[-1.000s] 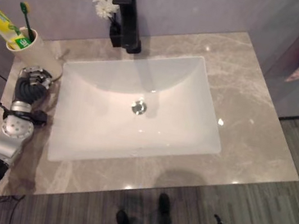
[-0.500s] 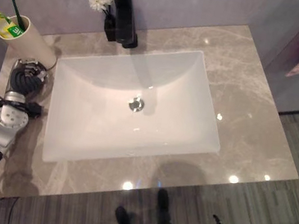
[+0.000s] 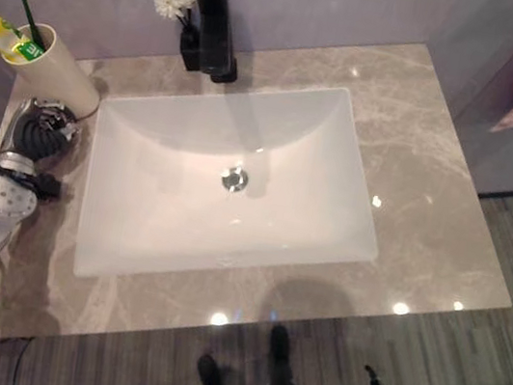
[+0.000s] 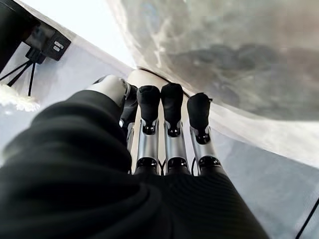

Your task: Put brush and paste in cup on sink, flatten towel.

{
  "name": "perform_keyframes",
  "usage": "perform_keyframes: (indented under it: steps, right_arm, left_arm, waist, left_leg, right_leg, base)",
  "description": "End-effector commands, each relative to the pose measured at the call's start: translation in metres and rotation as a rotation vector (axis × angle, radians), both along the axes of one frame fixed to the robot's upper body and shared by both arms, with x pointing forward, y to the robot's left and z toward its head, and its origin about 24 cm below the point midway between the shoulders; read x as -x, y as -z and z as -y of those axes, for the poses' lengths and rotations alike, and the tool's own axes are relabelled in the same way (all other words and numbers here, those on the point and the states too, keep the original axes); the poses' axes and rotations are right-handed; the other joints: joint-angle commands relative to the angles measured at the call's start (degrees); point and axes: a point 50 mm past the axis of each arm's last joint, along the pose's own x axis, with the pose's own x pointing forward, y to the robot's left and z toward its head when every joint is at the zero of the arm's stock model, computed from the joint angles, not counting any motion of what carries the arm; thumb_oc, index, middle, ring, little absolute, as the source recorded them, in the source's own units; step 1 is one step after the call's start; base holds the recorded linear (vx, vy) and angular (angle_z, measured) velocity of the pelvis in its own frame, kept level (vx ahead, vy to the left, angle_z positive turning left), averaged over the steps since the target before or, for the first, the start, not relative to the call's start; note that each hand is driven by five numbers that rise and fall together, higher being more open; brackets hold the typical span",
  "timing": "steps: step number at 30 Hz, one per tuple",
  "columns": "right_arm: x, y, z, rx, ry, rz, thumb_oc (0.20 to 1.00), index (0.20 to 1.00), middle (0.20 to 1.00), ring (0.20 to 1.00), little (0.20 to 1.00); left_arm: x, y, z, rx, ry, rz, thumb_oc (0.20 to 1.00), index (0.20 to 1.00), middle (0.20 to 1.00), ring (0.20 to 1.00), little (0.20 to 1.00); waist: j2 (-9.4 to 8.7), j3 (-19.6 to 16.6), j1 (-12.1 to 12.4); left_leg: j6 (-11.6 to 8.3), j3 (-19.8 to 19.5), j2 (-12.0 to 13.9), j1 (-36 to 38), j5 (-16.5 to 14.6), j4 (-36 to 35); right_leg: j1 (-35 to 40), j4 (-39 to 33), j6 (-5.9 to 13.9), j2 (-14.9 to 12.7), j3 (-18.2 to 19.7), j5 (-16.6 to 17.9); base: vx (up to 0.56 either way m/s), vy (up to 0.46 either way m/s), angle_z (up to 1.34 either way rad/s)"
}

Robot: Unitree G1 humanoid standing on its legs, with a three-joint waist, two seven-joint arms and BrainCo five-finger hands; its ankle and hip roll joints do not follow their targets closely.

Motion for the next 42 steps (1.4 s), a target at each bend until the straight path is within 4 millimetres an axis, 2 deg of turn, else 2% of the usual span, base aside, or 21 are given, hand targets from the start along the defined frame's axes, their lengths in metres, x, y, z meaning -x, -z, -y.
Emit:
perform_keyframes:
  steps: [1,6,11,19,25,27,35,38,40,41,42]
  right_arm:
    - [0.003,-0.005,0.016,0.026,0.031,0.003,1.0,1.0,1.0,1.0,1.0]
    - [0.007,-0.004,0.019,0.031,0.039,-0.007,1.0,1.0,1.0,1.0,1.0]
    - [0.003,-0.005,0.017,0.027,0.017,0.005,1.0,1.0,1.0,1.0,1.0]
    - [0.002,-0.006,0.016,0.024,0.002,0.001,1.0,1.0,1.0,1.0,1.0]
    - [-0.003,-0.006,0.013,0.015,-0.007,0.014,1.0,1.0,1.0,1.0,1.0]
    - [0.0,-0.003,0.009,-0.007,-0.006,0.004,1.0,1.0,1.0,1.0,1.0]
    - [0.009,0.004,0.004,-0.014,-0.014,-0.041,1.0,1.0,1.0,1.0,1.0]
    - [0.005,0.002,0.003,-0.014,-0.021,-0.025,1.0,1.0,1.0,1.0,1.0]
    - [0.001,0.001,0.001,-0.021,-0.027,-0.008,1.0,1.0,1.0,1.0,1.0]
    - [0.002,0.001,0.001,-0.021,-0.025,-0.01,1.0,1.0,1.0,1.0,1.0]
    - [0.0,0.001,-0.003,-0.033,-0.038,-0.003,1.0,1.0,1.0,1.0,1.0]
  left_arm:
    - [0.005,-0.022,-0.016,-0.024,-0.027,0.058,0.2,0.2,0.2,0.2,0.2]
    - [0.014,-0.017,-0.032,-0.031,-0.099,0.033,0.2,0.2,0.2,0.2,0.2]
    - [0.018,-0.022,-0.044,-0.084,-0.163,0.037,0.2,0.2,0.2,0.2,0.2]
    - [0.002,-0.042,-0.046,-0.134,-0.203,0.035,0.2,0.2,0.2,0.2,0.2]
    - [-0.003,-0.046,-0.053,-0.131,-0.255,0.016,0.2,0.2,0.2,0.2,0.2]
    - [-0.006,-0.052,-0.055,-0.136,-0.281,0.014,0.2,0.2,0.2,0.2,0.2]
    - [-0.016,-0.063,-0.047,-0.174,-0.271,0.03,0.2,0.2,0.2,0.2,0.2]
    - [-0.019,-0.069,-0.045,-0.218,-0.29,0.035,0.2,0.2,0.2,0.2,0.2]
    - [-0.024,-0.069,-0.039,-0.159,-0.284,0.067,0.2,0.2,0.2,0.2,0.2]
    - [-0.024,-0.069,-0.039,-0.16,-0.281,0.066,0.2,0.2,0.2,0.2,0.2]
    - [-0.029,-0.068,-0.029,-0.143,-0.243,0.078,0.2,0.2,0.2,0.2,0.2]
  waist:
    - [1.55,-0.25,-0.2]
    - [1.57,-0.29,-0.04]
    - [0.81,0.01,-0.02]
    - [0.25,0.77,-1.05]
    - [-0.24,0.52,-1.69]
    - [-0.92,0.21,-2.33]
    - [-2.02,-0.18,-3.03]
    - [-2.58,0.05,-3.2]
    - [-3.41,0.49,-3.41]
    - [-2.94,0.29,-3.26]
    - [-3.55,0.36,-3.41]
  left_leg:
    - [-3.13,-1.8,0.25,2.27,0.68,0.64]
    - [-3.07,-1.72,0.12,2.34,0.58,0.64]
    - [-2.9,-1.06,0.18,2.67,0.44,0.64]
    - [-2.85,-0.65,0.19,2.32,0.4,0.64]
    - [-2.84,0.0,0.22,2.31,0.36,0.64]
    - [-2.87,0.36,0.38,1.84,0.45,0.64]
    - [-2.8,0.95,0.59,1.59,0.38,0.64]
    - [-2.76,1.49,0.57,1.46,0.36,0.64]
    - [-2.73,1.86,0.63,1.27,0.45,0.64]
    - [-2.92,0.99,0.59,1.84,-1.15,0.64]
    - [-2.82,1.13,0.67,1.79,-1.17,0.64]
  right_leg:
    - [3.55,0.06,4.86,-3.23,-2.38,-1.55]
    - [3.51,0.06,4.89,-3.23,-2.4,-1.59]
    - [3.53,0.06,4.89,-2.85,-1.52,-1.41]
    - [2.85,0.06,5.01,-2.61,-1.24,-1.26]
    - [2.34,0.06,5.1,-2.48,-0.52,-0.95]
    - [1.69,0.06,5.16,-2.26,0.01,-0.71]
    - [1.08,0.06,5.27,-2.03,0.7,-0.42]
    - [0.62,0.06,5.41,-1.85,1.08,-0.15]
    - [0.21,0.06,5.48,-1.64,1.46,0.1]
    - [0.82,0.06,5.98,-1.68,1.44,-1.17]
    - [0.76,0.06,5.99,-1.66,1.56,-0.97]
  base:
    - [0.0,0.0,0.0]
    - [0.0,0.0,0.0]
    - [0.0,0.001,-0.02]
    - [0.0,0.001,0.0]
    - [0.01,0.008,-0.05]
    - [0.02,0.011,-0.07]
    - [0.01,0.006,-0.03]
    - [-0.01,0.018,-0.04]
    - [0.03,0.043,-0.15]
    - [0.09,0.064,-0.15]
    - [0.01,0.006,-0.1]
